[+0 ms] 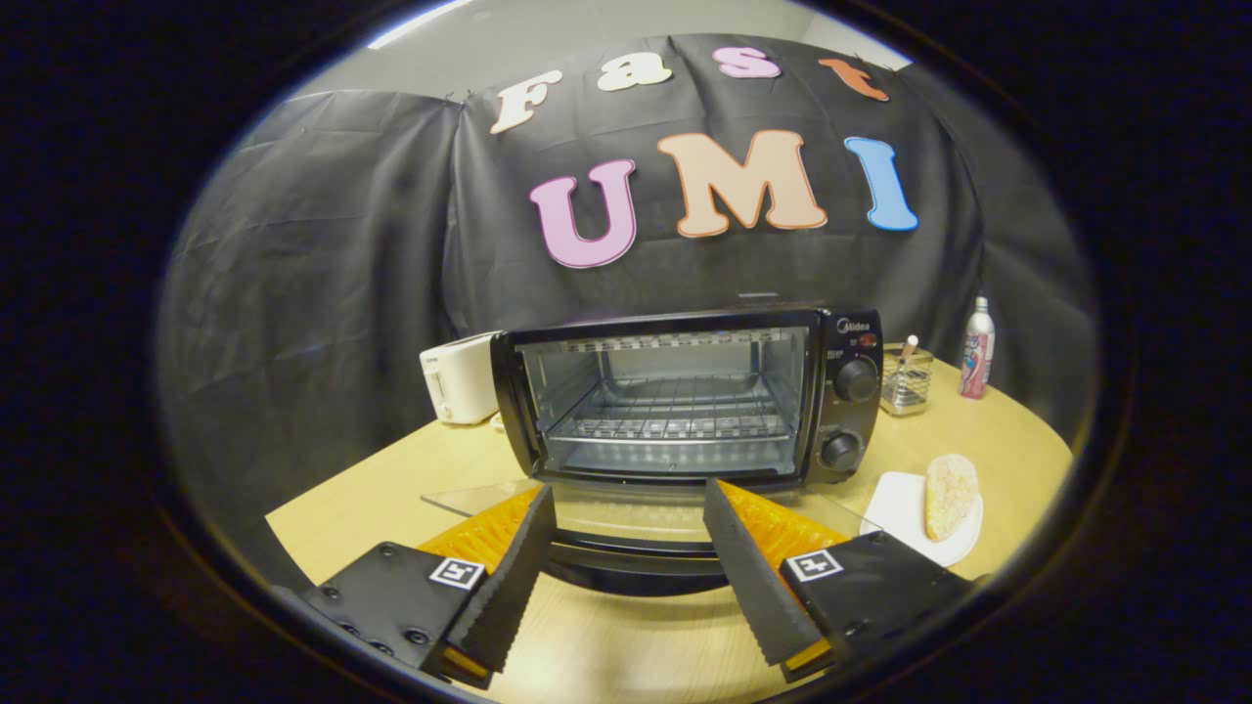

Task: Open the toaster oven, put the food inside, and close the toaster oven door.

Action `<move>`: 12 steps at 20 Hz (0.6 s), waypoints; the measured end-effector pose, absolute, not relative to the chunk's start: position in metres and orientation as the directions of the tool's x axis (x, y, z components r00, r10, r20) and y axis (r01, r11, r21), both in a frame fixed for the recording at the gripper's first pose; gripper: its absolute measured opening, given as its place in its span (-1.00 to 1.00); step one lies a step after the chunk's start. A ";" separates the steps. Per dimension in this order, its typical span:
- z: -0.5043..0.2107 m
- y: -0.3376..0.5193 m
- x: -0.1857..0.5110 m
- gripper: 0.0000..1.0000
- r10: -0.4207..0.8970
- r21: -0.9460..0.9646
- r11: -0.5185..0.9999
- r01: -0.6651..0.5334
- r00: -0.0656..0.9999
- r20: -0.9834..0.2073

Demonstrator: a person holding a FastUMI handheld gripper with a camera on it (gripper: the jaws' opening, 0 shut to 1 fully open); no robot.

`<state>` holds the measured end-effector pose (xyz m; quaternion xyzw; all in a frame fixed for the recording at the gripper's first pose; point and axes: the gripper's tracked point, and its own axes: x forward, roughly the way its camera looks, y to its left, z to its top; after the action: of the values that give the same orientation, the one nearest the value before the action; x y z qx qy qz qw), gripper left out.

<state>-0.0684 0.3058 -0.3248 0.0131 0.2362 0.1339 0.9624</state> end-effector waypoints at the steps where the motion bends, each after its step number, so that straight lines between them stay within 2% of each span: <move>1: -0.331 0.305 -0.072 0.92 0.268 0.094 0.963 -0.254 0.842 -0.468; 12: -0.382 0.295 -0.091 0.86 0.249 0.057 0.961 -0.269 0.761 -0.599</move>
<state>-0.0905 0.2947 -0.3824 -0.0160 0.3171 0.1379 0.9382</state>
